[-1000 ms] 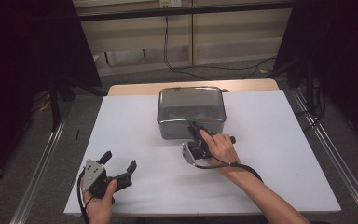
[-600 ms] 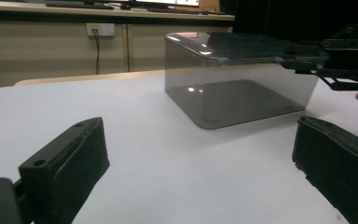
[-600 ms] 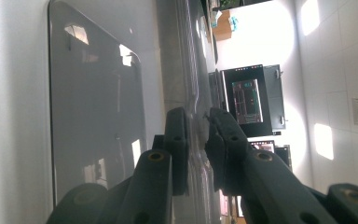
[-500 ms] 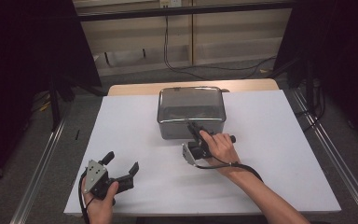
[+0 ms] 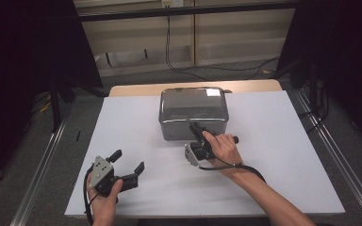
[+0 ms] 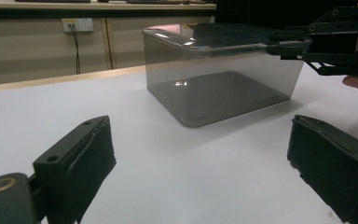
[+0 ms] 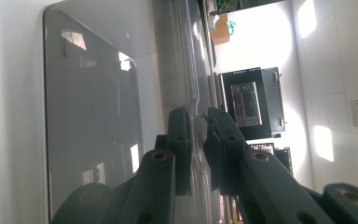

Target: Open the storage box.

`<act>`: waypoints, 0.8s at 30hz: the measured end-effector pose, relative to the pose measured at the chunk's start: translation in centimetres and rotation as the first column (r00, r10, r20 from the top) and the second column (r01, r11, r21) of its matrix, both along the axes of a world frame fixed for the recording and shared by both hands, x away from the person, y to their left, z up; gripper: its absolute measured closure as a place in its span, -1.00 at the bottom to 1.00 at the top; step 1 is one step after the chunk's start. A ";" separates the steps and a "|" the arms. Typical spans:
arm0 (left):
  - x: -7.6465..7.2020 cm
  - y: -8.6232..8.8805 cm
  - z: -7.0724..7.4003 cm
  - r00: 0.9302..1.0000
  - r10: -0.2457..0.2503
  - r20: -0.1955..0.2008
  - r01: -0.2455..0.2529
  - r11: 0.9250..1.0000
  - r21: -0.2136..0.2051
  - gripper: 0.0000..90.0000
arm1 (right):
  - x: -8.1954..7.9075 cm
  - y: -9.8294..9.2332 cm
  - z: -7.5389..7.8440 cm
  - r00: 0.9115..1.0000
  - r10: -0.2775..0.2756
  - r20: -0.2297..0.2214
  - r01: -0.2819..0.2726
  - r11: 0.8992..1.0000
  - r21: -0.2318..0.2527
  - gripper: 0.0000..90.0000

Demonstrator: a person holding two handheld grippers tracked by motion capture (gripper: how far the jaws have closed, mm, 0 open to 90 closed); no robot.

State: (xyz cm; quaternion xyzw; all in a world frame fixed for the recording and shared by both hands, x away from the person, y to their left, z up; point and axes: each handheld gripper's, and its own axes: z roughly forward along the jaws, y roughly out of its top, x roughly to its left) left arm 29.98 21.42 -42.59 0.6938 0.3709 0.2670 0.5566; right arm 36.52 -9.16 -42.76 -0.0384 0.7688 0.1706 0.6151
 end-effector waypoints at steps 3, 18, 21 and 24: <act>0.6 -0.4 0.3 1.000 -0.026 0.004 0.026 1.000 0.013 -0.85 | 0.0 -0.1 0.3 1.000 0.004 0.015 -0.004 1.000 0.009 0.80; 3.7 -2.1 0.9 0.998 -0.057 0.009 0.056 0.998 0.003 -0.91 | 0.2 0.1 0.9 1.000 0.001 0.014 -0.002 1.000 0.015 0.79; 4.6 -2.2 0.9 0.999 -0.041 0.013 0.041 0.999 -0.005 -0.93 | 0.3 0.3 0.9 1.000 0.004 0.019 -0.004 1.000 0.012 0.79; 5.6 -2.3 0.7 0.999 -0.052 -0.008 0.052 0.998 -0.024 -0.95 | 0.4 0.2 1.0 1.000 0.007 0.021 -0.007 1.000 0.020 0.79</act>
